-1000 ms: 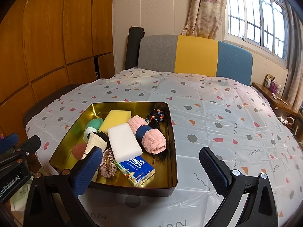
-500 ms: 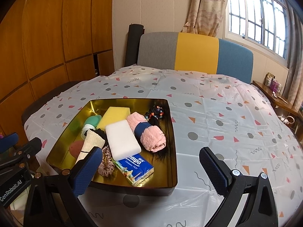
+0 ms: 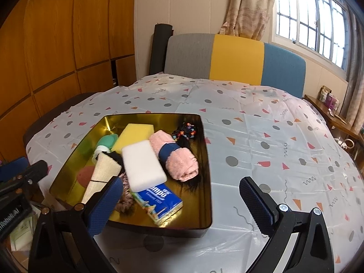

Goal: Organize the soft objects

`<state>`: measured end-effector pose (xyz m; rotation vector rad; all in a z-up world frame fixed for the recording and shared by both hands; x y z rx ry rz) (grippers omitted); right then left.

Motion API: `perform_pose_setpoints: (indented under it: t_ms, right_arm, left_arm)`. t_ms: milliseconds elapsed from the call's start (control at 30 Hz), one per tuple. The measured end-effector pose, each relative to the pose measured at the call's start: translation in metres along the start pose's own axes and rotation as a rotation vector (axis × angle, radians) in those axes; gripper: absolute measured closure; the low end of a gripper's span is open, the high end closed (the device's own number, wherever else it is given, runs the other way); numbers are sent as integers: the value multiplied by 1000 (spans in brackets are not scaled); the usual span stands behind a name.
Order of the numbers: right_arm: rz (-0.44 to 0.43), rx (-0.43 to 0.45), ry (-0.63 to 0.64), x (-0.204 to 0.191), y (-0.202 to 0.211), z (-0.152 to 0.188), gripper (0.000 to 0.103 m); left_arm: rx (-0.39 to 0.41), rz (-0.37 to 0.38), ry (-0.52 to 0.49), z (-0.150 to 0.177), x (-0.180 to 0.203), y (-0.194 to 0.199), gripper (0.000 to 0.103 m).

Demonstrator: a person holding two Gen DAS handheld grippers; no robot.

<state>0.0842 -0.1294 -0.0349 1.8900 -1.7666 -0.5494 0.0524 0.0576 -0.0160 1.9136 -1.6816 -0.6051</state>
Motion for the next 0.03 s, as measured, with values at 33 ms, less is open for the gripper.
perform_pose_setpoints:
  t_ms: [33]
  right_arm:
    - [11,2,-14,6,-2,-1,0]
  left_arm:
    - [-12,18,6,-1,0,-2,54]
Point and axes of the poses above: each gripper's, at about its wrist camera, not at the fingertips, and y roughly against the way its jaws point, x to its right, z to its underside, the point moved 5 cm from there along -y, roughly the way its jaws point, and after that the axes turned 1 degree about z, right-handed, at the moved point
